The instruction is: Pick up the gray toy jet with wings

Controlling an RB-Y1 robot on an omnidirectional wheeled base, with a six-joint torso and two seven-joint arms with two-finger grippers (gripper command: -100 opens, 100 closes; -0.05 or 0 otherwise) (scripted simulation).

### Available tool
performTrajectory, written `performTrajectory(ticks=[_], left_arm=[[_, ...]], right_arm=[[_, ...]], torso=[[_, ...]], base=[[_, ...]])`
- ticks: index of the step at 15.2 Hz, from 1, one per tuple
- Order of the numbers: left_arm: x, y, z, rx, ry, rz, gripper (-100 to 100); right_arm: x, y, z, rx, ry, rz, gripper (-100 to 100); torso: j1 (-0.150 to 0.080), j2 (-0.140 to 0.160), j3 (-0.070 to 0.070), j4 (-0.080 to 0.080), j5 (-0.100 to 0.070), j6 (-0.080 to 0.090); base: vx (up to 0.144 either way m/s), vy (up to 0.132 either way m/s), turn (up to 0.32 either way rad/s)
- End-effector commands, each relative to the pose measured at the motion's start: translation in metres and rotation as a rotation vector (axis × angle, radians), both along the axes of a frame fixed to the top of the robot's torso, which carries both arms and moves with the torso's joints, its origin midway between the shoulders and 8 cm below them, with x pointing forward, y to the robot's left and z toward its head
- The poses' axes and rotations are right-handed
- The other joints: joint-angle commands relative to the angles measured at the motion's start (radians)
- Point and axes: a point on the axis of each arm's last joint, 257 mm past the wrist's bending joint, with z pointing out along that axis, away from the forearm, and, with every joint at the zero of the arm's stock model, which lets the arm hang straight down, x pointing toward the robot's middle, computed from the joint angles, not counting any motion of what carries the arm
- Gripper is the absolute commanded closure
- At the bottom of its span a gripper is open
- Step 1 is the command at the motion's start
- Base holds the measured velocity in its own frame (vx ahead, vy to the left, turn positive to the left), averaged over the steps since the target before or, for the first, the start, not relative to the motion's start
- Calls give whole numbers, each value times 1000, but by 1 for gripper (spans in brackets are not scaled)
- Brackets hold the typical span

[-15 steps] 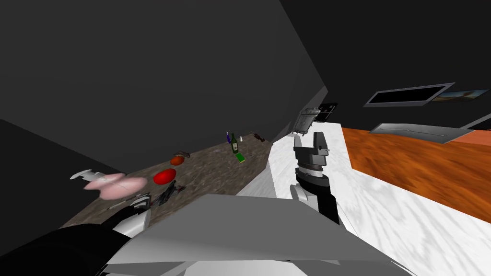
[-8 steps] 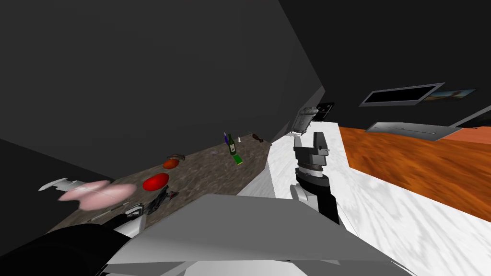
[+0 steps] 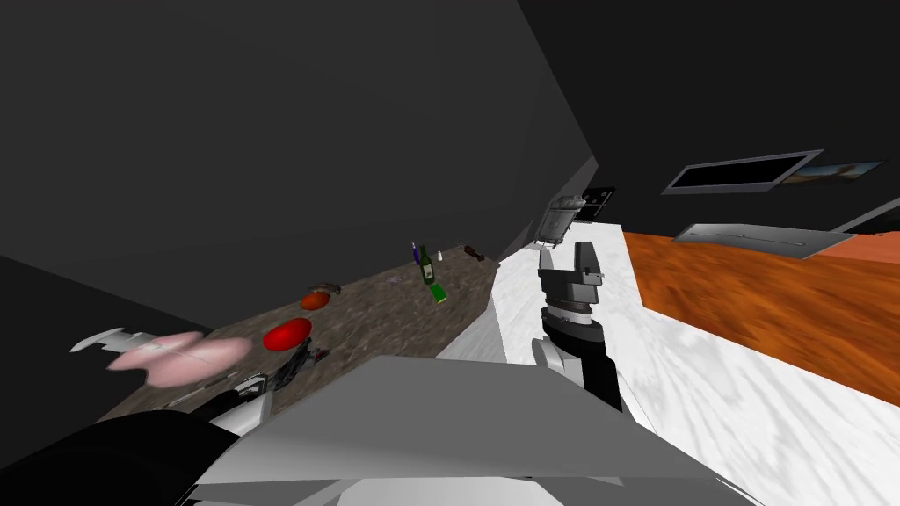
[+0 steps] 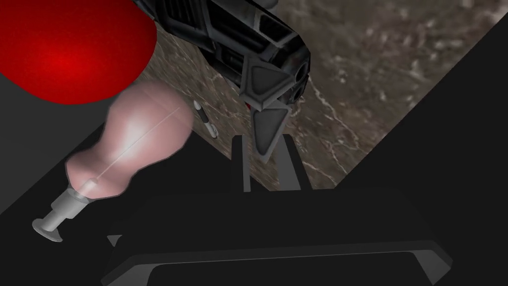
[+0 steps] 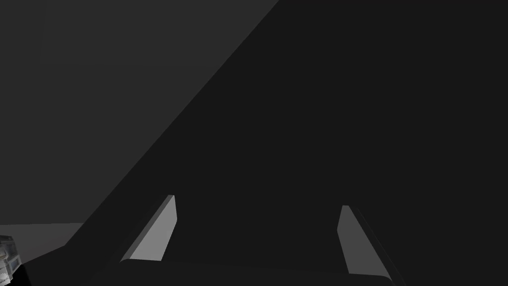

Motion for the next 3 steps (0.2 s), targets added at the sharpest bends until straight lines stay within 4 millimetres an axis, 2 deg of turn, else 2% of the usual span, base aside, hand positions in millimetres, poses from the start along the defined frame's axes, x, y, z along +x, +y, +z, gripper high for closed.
performTrajectory(ticks=[1, 3], left_arm=[[-3, -2, 8, 2, 1, 4, 100], [-2, -1, 7, 4, -1, 2, 100]], right_arm=[[0, 0, 0, 0, 0, 0, 0], [0, 0, 0, 0, 0, 0, 0]], torso=[[0, 0, 0, 0, 0, 0], [-5, 1, 1, 0, -1, 0]], base=[[-12, -38, -28], [-14, -59, -23]])
